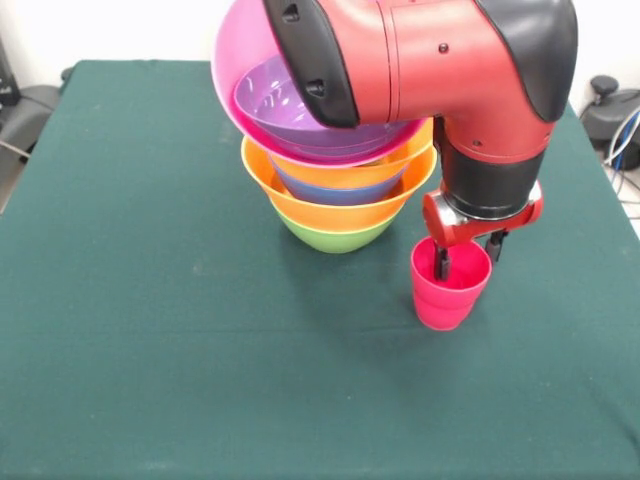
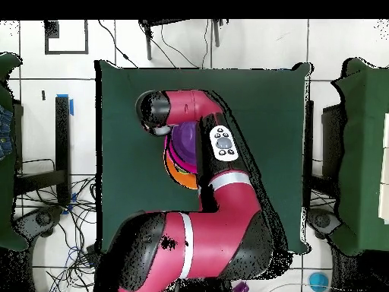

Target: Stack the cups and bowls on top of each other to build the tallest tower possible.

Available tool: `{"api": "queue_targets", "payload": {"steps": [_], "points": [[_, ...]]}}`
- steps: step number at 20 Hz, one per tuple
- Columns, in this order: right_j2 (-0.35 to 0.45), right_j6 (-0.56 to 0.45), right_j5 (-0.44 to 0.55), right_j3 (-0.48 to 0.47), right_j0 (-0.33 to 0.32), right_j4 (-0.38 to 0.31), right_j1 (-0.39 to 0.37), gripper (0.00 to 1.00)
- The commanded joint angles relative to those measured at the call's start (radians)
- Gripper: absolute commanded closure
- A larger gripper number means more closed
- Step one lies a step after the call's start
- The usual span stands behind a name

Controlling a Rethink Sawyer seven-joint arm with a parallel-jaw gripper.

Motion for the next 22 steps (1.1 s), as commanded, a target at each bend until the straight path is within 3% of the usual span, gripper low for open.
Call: {"api": "queue_targets", "payload": {"steps": [1,8,15,17,18,21,22], "points": [[0.015,-0.074,-0.087,0.058,0.017,-0.097,0.012,0.0],[0.012,-0.049,-0.087,0.113,0.015,-0.079,-0.029,0.0],[0.018,-0.051,-0.074,0.093,0.021,-0.071,-0.029,0.0],[0.006,-0.037,-0.023,0.083,0.028,-0.059,-0.025,0.0],[0.001,-0.03,0.003,0.078,0.031,-0.054,-0.023,1.0],[0.005,-0.042,-0.043,0.066,0.027,-0.069,-0.021,1.0],[-0.005,-0.005,-0.048,0.083,0.026,-0.058,-0.031,1.0]]}}
